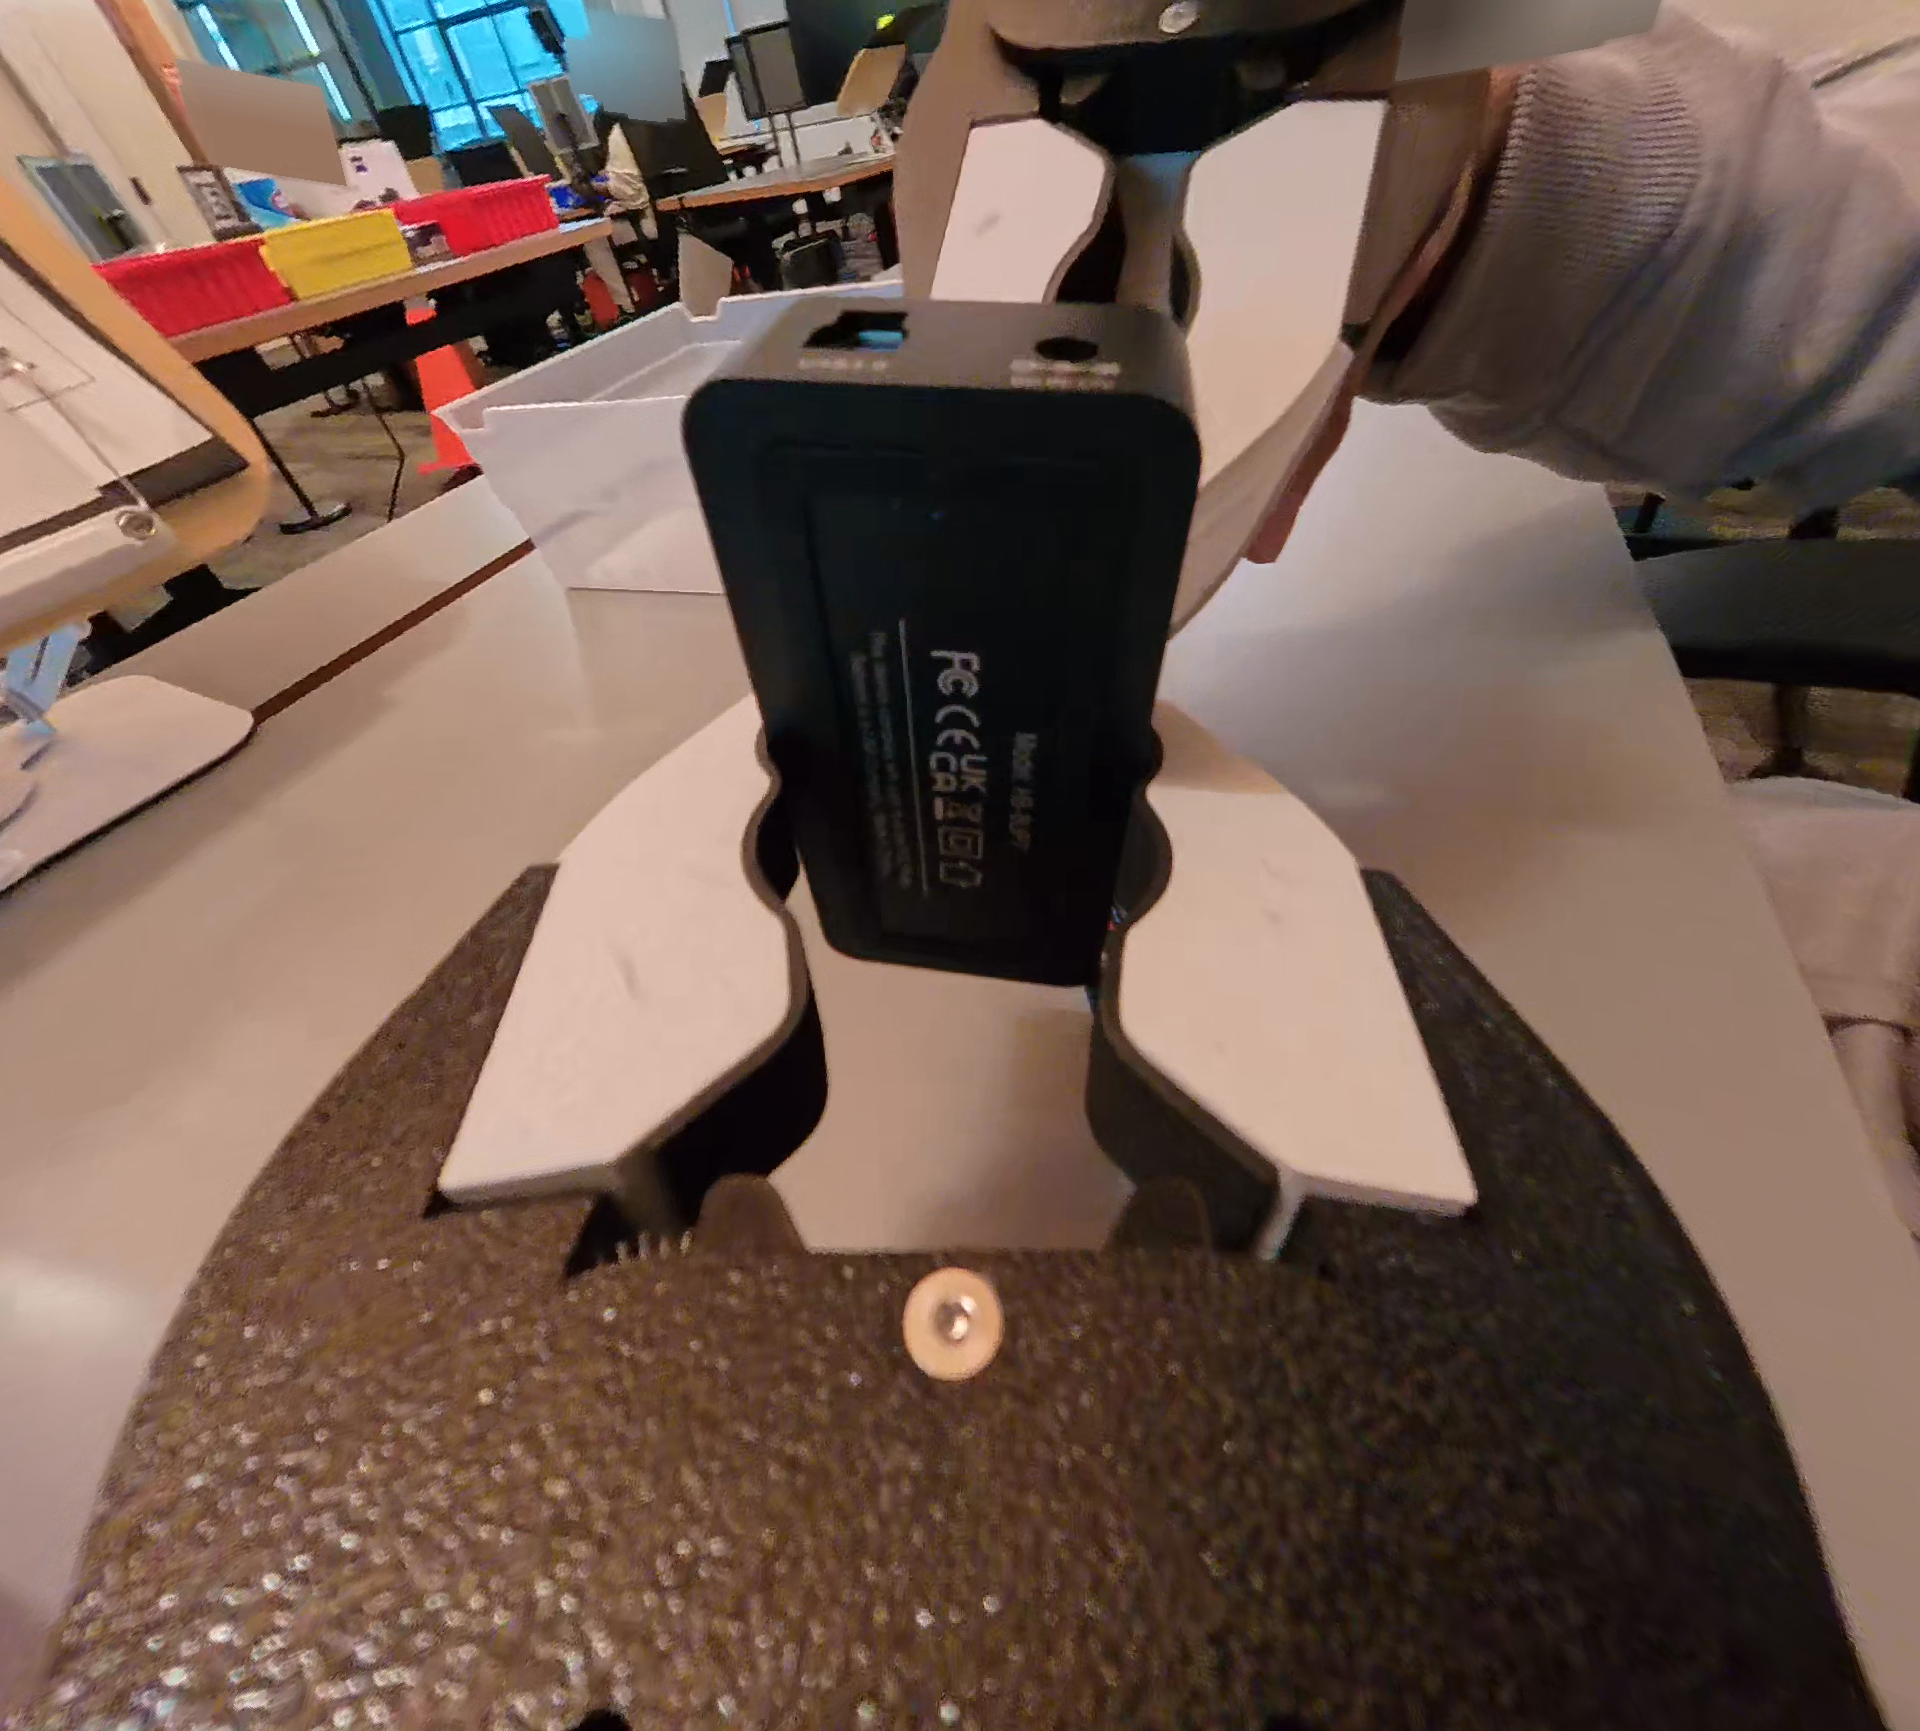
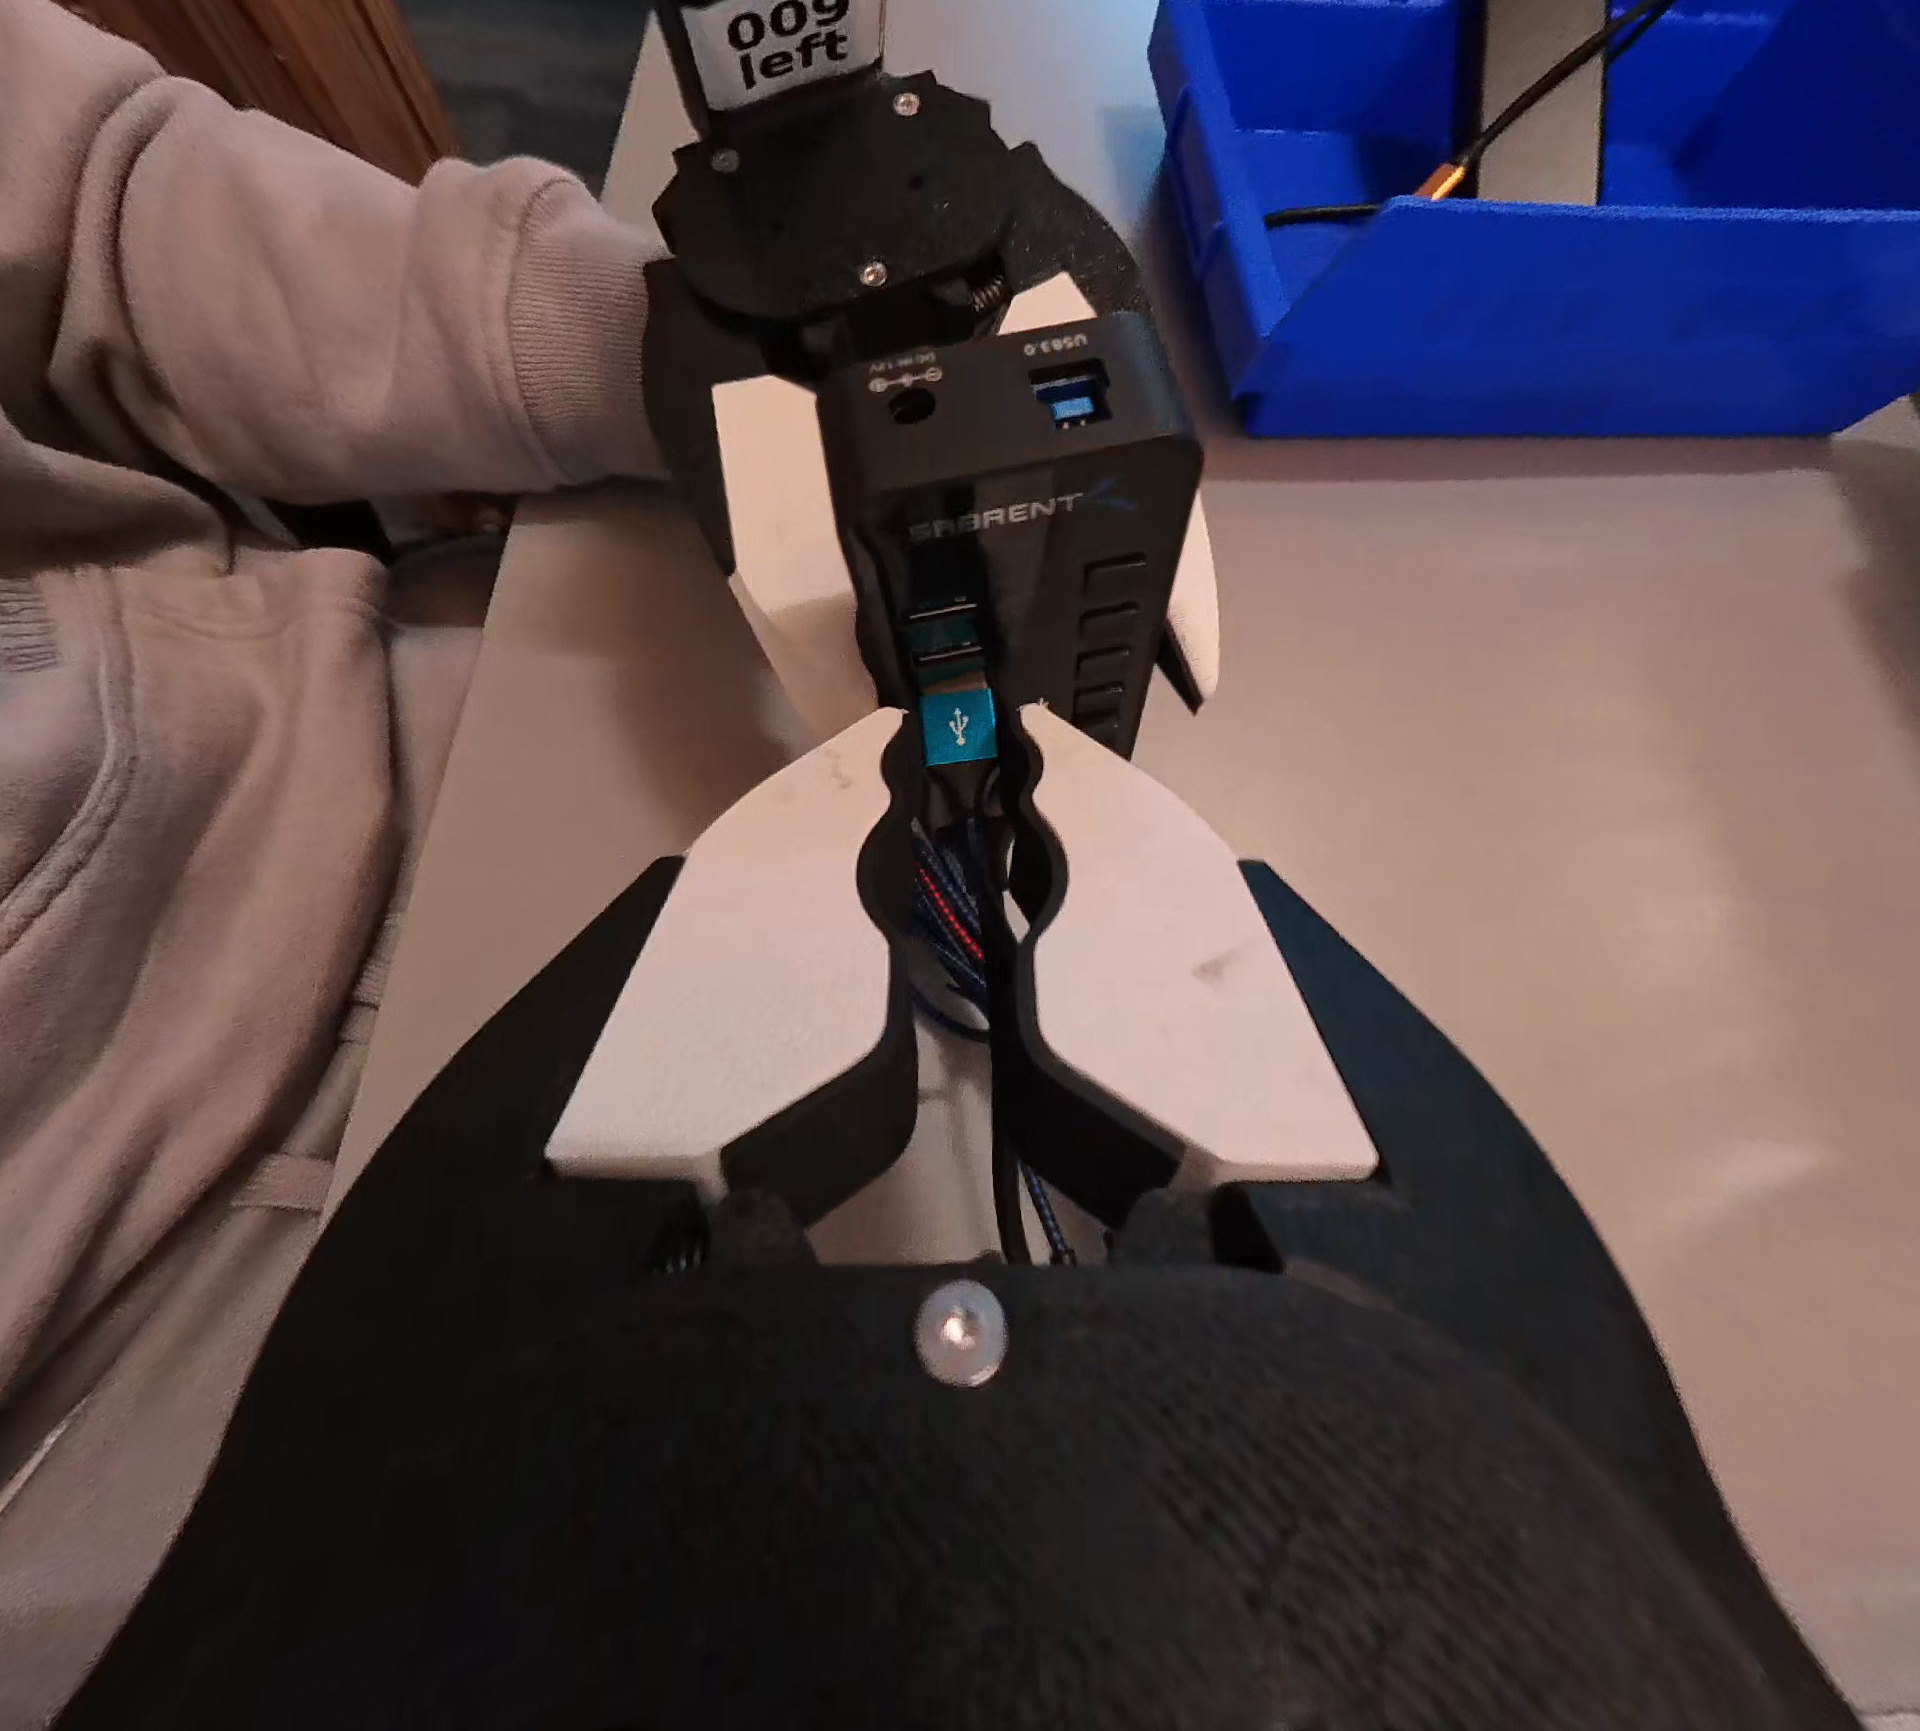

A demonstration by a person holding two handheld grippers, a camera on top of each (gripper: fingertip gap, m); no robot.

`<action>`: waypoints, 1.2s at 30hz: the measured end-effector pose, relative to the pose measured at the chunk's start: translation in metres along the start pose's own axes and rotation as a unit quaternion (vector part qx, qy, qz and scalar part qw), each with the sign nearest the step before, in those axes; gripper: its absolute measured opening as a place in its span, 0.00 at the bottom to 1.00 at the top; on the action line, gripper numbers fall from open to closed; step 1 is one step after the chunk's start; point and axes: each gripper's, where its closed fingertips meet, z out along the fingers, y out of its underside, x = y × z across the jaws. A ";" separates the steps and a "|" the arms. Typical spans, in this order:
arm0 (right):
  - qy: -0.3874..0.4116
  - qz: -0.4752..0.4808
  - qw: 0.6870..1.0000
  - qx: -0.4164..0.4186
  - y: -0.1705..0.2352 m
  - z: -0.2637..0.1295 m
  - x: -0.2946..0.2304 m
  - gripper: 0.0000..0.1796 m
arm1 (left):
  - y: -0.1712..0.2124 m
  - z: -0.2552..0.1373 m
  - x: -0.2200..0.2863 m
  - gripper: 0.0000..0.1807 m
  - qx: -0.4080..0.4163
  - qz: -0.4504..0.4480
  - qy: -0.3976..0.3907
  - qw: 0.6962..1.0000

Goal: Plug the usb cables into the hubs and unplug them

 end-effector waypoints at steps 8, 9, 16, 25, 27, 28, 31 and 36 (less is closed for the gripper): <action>0.018 0.036 0.999 -0.005 0.004 0.001 0.011 0.09 | 0.009 0.007 -0.007 0.33 0.002 -0.072 -0.017 0.997; 0.013 0.048 0.999 0.010 0.001 0.001 0.011 0.09 | 0.006 0.005 -0.007 0.33 0.014 -0.076 -0.012 0.997; -0.042 0.061 0.996 0.053 -0.007 0.003 0.000 0.15 | -0.005 -0.005 0.000 0.34 0.062 -0.066 0.023 0.996; -0.013 0.027 0.977 0.210 -0.048 -0.021 0.007 0.39 | -0.007 -0.003 0.015 0.33 0.060 -0.047 0.062 0.995; -0.045 0.021 0.978 0.201 -0.049 -0.014 -0.001 0.37 | -0.007 0.000 0.020 0.34 0.055 -0.043 0.073 0.995; -0.050 0.013 0.983 0.178 -0.043 -0.006 -0.004 0.36 | -0.007 0.001 0.022 0.34 0.055 -0.042 0.075 0.995; -0.041 -0.026 0.989 0.138 -0.034 0.011 -0.009 0.33 | -0.003 0.002 0.022 0.34 0.040 -0.032 0.076 0.996; -0.012 -0.032 0.991 0.127 -0.039 0.015 -0.006 0.33 | -0.003 -0.001 0.017 0.34 0.025 -0.015 0.054 0.998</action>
